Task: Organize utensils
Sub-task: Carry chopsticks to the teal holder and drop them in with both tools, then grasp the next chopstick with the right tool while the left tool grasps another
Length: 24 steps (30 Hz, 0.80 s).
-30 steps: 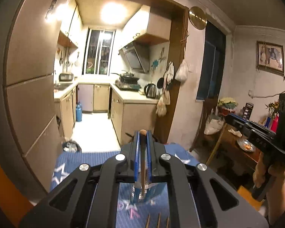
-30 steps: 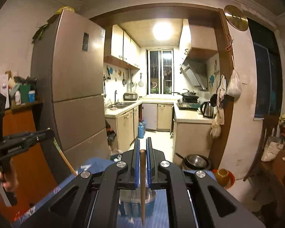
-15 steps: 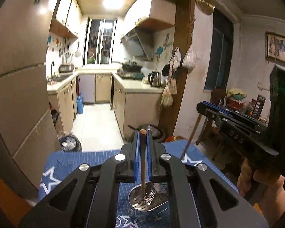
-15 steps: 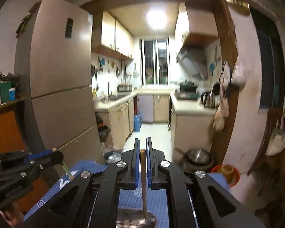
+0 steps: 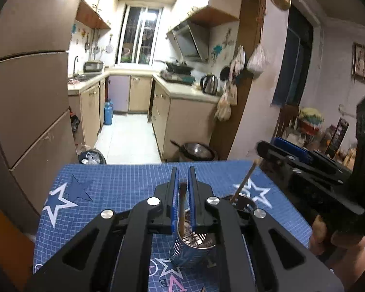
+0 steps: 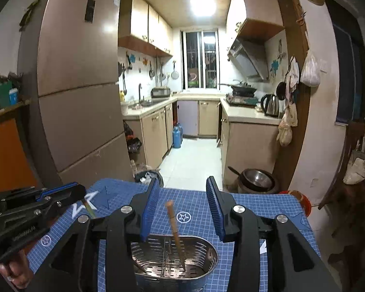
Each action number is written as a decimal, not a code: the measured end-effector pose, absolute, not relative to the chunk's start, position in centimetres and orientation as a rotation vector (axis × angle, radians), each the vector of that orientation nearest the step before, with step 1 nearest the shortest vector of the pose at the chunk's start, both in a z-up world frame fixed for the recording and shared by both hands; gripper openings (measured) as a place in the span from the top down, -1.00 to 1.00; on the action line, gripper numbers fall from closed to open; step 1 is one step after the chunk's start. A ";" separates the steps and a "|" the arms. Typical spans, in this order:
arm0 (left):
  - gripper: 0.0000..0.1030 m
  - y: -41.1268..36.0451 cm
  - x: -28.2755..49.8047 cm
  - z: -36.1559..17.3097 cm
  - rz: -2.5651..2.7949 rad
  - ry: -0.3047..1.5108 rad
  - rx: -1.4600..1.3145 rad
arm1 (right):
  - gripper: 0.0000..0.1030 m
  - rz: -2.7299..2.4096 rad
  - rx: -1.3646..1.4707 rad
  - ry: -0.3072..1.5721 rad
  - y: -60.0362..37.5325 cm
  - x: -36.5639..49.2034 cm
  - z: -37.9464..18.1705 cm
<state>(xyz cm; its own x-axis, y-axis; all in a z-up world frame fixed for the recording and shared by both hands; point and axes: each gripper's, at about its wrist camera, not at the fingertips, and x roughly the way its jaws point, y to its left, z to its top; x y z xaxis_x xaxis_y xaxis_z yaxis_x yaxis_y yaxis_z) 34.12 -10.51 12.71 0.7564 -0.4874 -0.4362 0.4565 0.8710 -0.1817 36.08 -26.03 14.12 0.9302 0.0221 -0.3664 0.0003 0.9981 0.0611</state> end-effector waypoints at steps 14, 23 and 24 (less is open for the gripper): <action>0.13 -0.9 16.2 14.3 -0.538 0.392 0.238 | 0.08 0.011 -0.031 0.309 -27.9 7.2 12.7; 0.13 0.1 9.8 -3.1 -0.582 0.704 0.349 | 0.08 -0.039 0.032 0.568 -22.5 -7.1 -4.2; 0.13 0.1 9.6 -4.3 -0.593 0.730 0.329 | 0.08 -0.036 0.042 0.575 -21.6 -7.7 -5.0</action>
<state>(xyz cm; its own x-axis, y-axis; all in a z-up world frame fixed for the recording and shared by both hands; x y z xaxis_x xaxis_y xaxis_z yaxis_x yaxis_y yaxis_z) 9.56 0.12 -4.30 0.5934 -0.3894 -0.7045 0.6101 0.7885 0.0781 -7.70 -21.63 -4.95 0.8386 -0.0222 -0.5444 0.0457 0.9985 0.0297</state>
